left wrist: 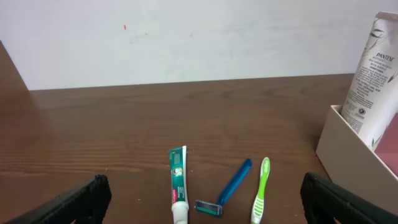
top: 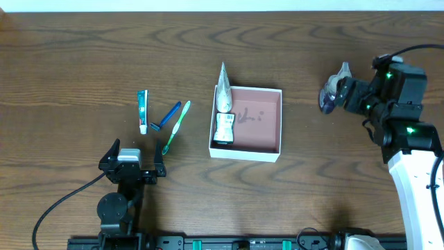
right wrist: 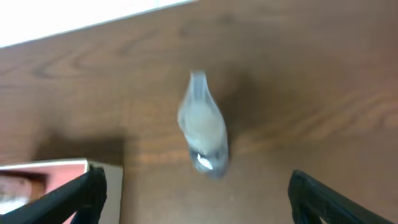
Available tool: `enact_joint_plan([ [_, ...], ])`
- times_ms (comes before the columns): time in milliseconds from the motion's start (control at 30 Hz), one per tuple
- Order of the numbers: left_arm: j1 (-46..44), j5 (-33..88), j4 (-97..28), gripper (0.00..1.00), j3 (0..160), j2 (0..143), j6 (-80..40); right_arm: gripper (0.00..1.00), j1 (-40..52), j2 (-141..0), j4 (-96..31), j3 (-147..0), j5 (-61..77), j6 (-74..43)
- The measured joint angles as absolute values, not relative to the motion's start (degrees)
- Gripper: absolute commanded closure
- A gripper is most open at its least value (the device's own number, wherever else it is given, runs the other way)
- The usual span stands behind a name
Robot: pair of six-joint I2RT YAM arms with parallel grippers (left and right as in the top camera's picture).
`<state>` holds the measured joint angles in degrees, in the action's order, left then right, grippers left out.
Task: Pack container
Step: 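Grasp the clear pump bottle with blue liquid using the right gripper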
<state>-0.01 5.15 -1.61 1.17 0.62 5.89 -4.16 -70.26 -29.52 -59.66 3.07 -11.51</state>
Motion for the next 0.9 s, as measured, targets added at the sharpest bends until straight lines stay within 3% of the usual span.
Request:
enact_joint_plan([
  [200,0.01,5.15,-1.61,0.02,1.17,0.62,5.91,0.01,-4.16,-71.18,-25.26,-59.66,2.02,-9.78],
  [467,-0.01,5.15,-1.61,0.02,1.17,0.62,5.89,0.02,-5.26,-80.49,-24.08,-59.68,0.99,-8.91],
  [900,-0.01,5.15,-1.61,0.02,1.17,0.64,5.89,0.14,-5.30,-89.30,-15.55,-59.68,0.99,-6.48],
])
